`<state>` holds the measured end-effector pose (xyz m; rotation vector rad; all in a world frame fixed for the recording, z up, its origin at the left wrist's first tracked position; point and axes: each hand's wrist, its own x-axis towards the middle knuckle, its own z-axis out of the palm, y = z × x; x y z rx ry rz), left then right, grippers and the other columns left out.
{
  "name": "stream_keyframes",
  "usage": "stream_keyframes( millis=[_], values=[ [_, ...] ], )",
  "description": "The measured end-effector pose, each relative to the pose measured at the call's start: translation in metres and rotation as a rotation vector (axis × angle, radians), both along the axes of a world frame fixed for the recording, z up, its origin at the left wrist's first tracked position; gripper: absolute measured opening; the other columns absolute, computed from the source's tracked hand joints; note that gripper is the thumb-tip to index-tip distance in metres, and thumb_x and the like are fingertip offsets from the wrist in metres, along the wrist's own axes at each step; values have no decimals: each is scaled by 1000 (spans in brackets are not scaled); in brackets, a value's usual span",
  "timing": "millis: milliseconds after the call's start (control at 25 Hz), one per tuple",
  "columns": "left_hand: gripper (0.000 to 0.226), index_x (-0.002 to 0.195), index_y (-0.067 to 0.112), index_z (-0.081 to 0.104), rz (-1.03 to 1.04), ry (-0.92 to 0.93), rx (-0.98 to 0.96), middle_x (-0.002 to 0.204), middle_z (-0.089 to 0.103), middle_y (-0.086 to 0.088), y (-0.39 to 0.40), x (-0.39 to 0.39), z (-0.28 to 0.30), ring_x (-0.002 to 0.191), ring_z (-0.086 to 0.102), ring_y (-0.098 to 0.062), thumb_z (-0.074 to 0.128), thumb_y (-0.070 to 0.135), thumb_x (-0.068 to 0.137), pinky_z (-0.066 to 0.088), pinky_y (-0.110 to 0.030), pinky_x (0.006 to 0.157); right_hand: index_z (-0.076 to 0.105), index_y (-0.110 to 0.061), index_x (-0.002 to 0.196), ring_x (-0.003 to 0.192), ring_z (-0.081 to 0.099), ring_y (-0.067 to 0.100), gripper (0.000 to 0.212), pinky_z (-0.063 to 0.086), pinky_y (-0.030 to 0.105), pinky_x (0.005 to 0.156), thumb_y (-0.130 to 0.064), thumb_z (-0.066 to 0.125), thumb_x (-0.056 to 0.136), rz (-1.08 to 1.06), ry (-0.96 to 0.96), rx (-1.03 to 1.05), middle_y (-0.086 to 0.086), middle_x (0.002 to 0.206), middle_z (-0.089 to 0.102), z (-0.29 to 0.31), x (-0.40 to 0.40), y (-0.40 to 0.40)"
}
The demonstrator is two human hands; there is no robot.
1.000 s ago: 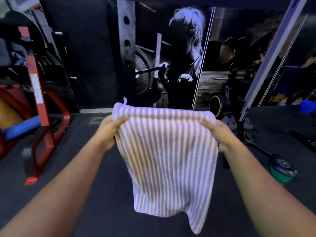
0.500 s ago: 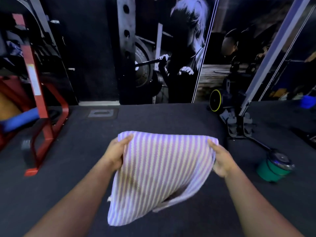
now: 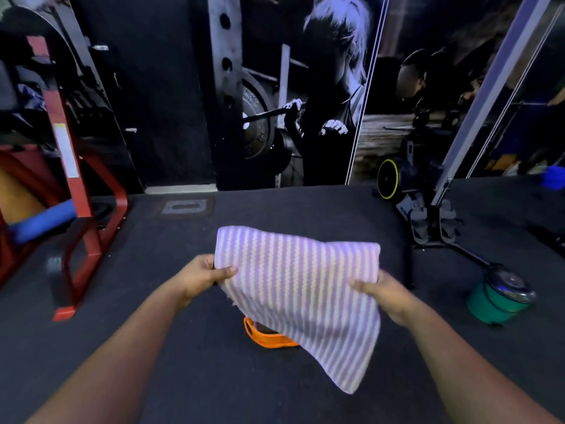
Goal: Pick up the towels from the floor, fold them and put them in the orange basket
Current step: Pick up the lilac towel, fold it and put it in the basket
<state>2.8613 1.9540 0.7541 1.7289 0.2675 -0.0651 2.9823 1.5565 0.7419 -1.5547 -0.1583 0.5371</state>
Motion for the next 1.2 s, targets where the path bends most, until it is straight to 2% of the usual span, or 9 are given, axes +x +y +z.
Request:
stream_keyframes(
  millis=[160,280,400,480,680,800,920,1040,1200],
  values=[
    [15,89,5,70,297,-70,-61,79,71,-11,-2,13,-5,70,62,-21,65,16,98,48,-30,64,64,-7,119,106,72,26,33,59,38,93,-18,76,91,-187,-120,-63,16,117,73,-11,7,0],
    [31,102,6,65,457,-83,-109,75,68,-2,-10,22,2,67,57,-21,73,32,87,45,-27,56,49,-21,131,119,63,20,53,52,39,99,-31,79,88,-328,-131,-97,4,134,60,0,17,11],
    [81,155,12,24,446,-83,-240,116,59,0,-17,21,17,89,67,-15,75,16,92,52,-34,80,37,-33,146,121,63,27,74,47,47,108,-5,75,89,-174,12,74,10,135,60,2,23,6],
    [103,161,22,2,308,-107,-248,121,55,3,-10,20,24,95,69,-10,70,-7,89,52,-36,92,37,-40,146,112,67,28,85,48,51,107,9,71,86,-50,-43,106,14,128,66,11,27,-2],
    [75,144,17,51,111,-35,562,132,63,-7,13,20,28,114,63,-20,84,2,78,47,-28,94,43,-54,134,115,62,28,78,51,49,102,-16,81,78,-102,-502,-469,12,126,64,10,36,-3],
    [41,129,20,65,79,-74,892,124,67,-3,2,21,38,116,63,-26,74,19,88,47,-32,91,64,-38,121,109,64,18,45,52,37,93,-13,76,86,-155,-735,-586,-5,118,70,18,32,2],
    [23,117,24,66,161,-50,1123,114,57,0,-3,22,46,117,54,-25,63,34,96,42,-44,95,71,-25,109,105,60,28,23,51,42,87,-23,75,87,-178,-895,-816,-1,105,70,27,32,5],
    [29,103,23,70,314,-109,799,112,51,8,2,15,48,112,47,-12,69,46,86,37,-44,104,72,-25,93,100,53,26,16,47,40,87,-32,79,80,-285,-893,-662,0,99,57,37,30,0],
    [6,91,15,70,406,-394,-166,81,74,-1,-12,5,78,73,68,-13,68,20,93,52,-33,72,65,-20,100,90,67,13,32,55,30,82,-19,85,75,-276,-462,230,-1,98,70,73,15,1]
  ],
)
